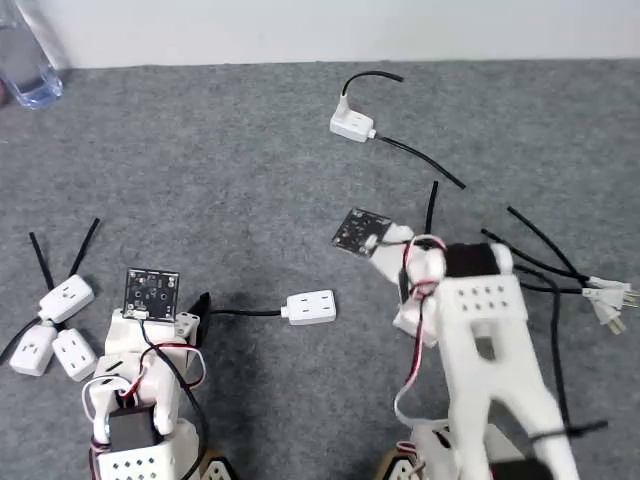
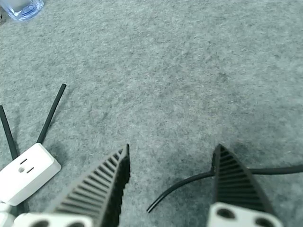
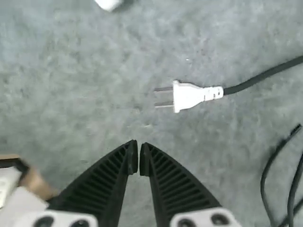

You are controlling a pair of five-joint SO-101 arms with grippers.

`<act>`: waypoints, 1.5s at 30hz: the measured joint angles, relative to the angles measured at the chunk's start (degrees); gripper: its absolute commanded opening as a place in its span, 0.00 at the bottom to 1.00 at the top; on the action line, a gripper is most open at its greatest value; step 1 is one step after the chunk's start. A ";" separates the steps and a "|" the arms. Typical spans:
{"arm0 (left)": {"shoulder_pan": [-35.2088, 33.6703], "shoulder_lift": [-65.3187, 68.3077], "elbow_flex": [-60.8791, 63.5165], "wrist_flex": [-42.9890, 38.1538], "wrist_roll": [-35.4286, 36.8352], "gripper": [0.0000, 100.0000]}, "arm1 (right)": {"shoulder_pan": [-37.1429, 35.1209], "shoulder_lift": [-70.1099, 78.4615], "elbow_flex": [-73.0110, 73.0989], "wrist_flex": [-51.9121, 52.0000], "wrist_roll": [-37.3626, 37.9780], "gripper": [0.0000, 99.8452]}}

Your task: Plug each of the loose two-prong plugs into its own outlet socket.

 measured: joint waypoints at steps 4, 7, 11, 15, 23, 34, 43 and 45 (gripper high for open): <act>0.00 0.00 0.00 0.00 0.00 0.26 | 5.10 8.00 1.41 -7.65 6.95 0.01; 0.00 0.00 0.00 0.00 0.00 0.26 | 9.58 13.19 1.49 -12.04 10.20 0.01; 0.00 0.00 0.00 0.00 0.00 0.26 | 13.54 18.46 1.49 -15.74 12.75 0.01; 1.05 0.00 0.00 0.00 0.00 0.26 | 12.84 21.98 1.49 -19.08 13.10 0.01; 1.23 0.00 0.00 0.00 0.00 0.26 | 7.82 25.05 1.41 -22.42 13.10 0.01; 1.23 0.00 0.00 0.00 0.00 0.26 | -0.18 25.49 0.26 -23.47 9.49 0.01; 1.23 0.00 0.00 0.00 0.00 0.26 | -4.84 25.49 -1.41 -23.47 8.18 0.01; 1.23 0.00 0.00 0.00 0.00 0.26 | -6.07 25.58 -1.41 -23.47 6.95 0.01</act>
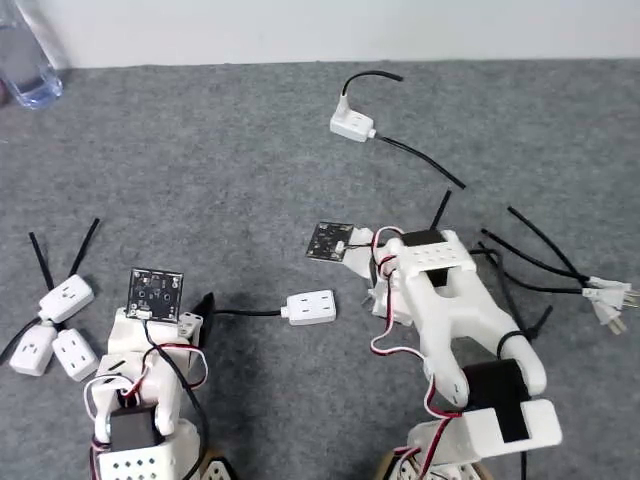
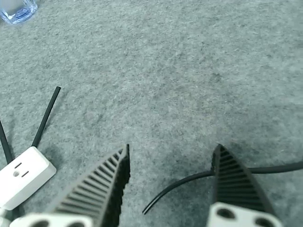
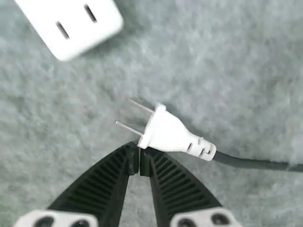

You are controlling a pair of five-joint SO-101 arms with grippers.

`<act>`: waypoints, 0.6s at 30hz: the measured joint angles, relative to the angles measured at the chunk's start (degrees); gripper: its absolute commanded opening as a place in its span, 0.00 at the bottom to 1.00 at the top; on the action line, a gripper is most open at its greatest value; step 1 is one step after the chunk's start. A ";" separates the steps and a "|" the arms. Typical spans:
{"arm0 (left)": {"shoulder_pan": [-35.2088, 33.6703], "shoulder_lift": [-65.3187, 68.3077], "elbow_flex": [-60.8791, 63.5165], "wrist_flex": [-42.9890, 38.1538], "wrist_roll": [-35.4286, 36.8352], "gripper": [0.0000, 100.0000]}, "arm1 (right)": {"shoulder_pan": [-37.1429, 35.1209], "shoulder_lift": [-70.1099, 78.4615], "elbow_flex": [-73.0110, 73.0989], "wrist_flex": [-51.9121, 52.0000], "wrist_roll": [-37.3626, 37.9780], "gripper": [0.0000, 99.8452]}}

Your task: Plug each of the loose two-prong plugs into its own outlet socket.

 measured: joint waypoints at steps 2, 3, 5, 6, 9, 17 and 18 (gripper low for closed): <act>0.00 0.00 0.00 0.00 0.00 0.26 | -1.14 0.00 0.00 0.00 -0.88 0.01; 0.00 0.00 0.00 0.00 0.00 0.26 | -1.67 0.00 0.00 0.09 -1.14 0.01; 0.00 0.00 0.00 0.00 0.00 0.26 | -2.37 0.00 0.00 1.05 -1.23 0.01; 0.00 0.00 0.00 0.00 0.00 0.26 | -2.64 0.00 0.00 2.11 -1.23 0.01; 0.00 0.00 0.00 0.00 0.00 0.26 | -2.73 0.00 -2.81 7.65 1.41 0.10; 0.18 0.00 0.00 0.00 0.00 0.26 | 1.93 0.00 -10.99 21.98 17.41 0.22; 0.18 0.00 0.00 0.00 0.00 0.26 | 2.29 0.00 -11.43 22.15 19.69 0.22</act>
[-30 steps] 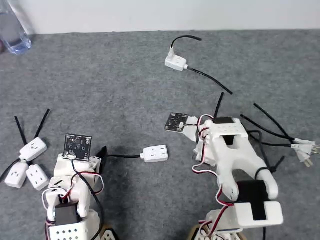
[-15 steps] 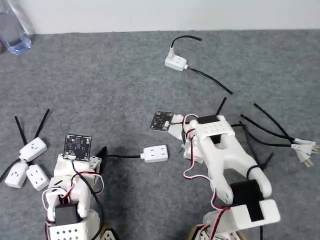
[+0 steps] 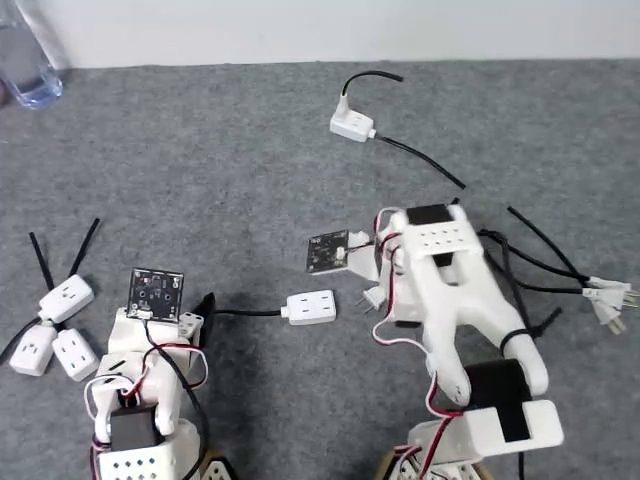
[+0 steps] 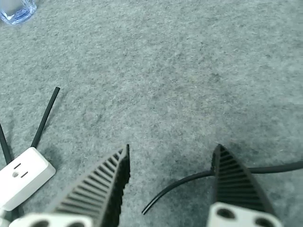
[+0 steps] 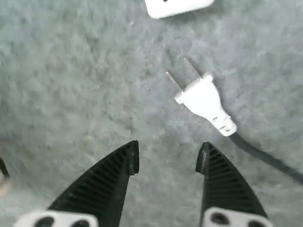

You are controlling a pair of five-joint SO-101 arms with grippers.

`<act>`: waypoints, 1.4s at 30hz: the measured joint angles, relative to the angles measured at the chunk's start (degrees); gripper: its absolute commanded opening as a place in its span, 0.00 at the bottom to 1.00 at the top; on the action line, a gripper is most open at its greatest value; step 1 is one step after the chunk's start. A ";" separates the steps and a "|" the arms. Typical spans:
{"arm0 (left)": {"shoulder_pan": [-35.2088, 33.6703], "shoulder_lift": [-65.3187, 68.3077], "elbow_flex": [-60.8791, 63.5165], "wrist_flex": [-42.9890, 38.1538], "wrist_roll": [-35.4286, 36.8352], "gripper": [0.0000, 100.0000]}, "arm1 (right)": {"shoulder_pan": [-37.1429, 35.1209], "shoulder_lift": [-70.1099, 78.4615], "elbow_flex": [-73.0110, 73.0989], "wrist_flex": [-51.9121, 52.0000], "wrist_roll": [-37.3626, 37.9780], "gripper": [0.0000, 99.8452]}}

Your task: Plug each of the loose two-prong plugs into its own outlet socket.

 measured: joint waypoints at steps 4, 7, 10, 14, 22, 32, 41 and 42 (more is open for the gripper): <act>0.00 0.00 0.00 0.00 0.00 0.26 | 0.09 0.00 -1.23 0.00 7.03 0.22; 0.00 0.00 0.00 0.00 0.00 0.26 | -0.18 2.02 -2.46 -0.18 11.96 0.22; 0.18 0.00 0.00 0.00 0.00 0.26 | 0.00 6.33 -6.07 -0.62 15.21 0.22; 0.18 0.00 0.00 0.00 0.00 0.26 | -2.11 15.65 -12.48 -0.53 17.58 0.22; 1.76 0.00 0.00 0.00 0.00 0.26 | -4.13 26.81 -26.64 8.09 18.02 0.20; 2.11 0.00 0.00 0.00 0.00 0.26 | -4.48 28.04 -27.08 8.18 19.60 0.20; 2.29 0.00 0.00 0.00 0.00 0.26 | -3.96 27.69 -25.49 8.53 20.40 0.12; 2.29 0.00 0.00 0.00 0.00 0.26 | -3.96 27.60 -25.23 8.53 20.40 0.08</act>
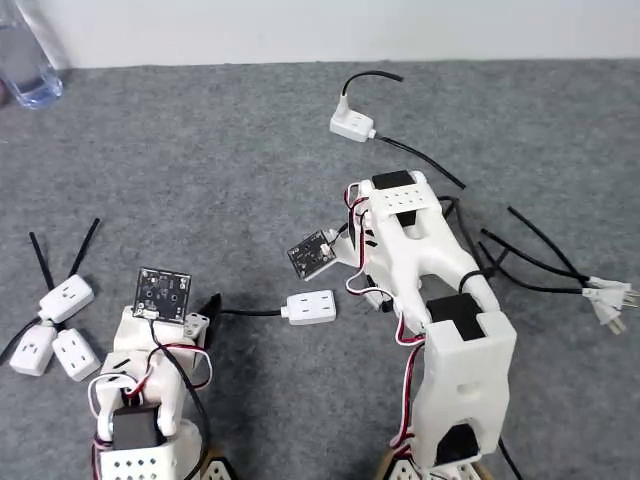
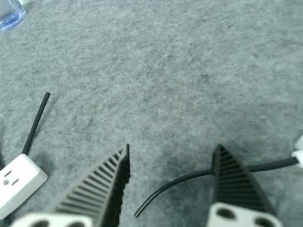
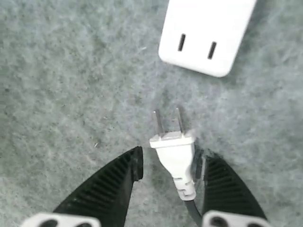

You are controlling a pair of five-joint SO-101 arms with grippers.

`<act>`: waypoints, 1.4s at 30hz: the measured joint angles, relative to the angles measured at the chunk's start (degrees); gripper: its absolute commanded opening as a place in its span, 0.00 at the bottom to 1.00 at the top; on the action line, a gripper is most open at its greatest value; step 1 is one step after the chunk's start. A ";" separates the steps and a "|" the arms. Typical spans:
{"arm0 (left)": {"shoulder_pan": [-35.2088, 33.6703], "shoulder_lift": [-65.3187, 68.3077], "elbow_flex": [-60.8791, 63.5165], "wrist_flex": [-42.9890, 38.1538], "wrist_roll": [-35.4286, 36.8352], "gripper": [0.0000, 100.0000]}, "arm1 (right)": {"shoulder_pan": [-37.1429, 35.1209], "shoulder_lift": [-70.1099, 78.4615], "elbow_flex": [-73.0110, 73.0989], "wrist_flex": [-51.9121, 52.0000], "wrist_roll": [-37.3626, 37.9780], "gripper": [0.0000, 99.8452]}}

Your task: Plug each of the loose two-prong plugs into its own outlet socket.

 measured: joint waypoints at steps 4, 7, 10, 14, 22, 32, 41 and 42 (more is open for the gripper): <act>0.00 0.00 0.00 0.00 0.00 0.26 | -0.18 0.35 0.26 0.00 0.00 0.01; 0.00 0.00 0.00 0.00 0.00 0.26 | -0.18 0.35 1.23 0.00 0.00 0.01; 0.00 0.00 0.00 0.00 0.00 0.26 | -0.09 0.35 1.41 0.00 0.00 0.01; 0.00 0.00 0.00 0.00 0.00 0.26 | -0.09 0.35 1.49 -2.20 0.00 0.01; 0.00 0.00 0.00 0.00 0.00 0.26 | 1.14 0.53 -1.23 -10.90 -19.43 0.01; 0.00 0.00 0.00 0.00 0.00 0.26 | 3.96 0.53 -1.76 -18.29 -34.73 0.17; 0.00 0.00 0.00 0.00 0.00 0.26 | 5.27 0.70 -2.81 -13.98 -32.09 0.23; 0.00 0.00 0.00 0.00 0.00 0.26 | 5.27 0.70 -2.81 -13.71 -31.91 0.23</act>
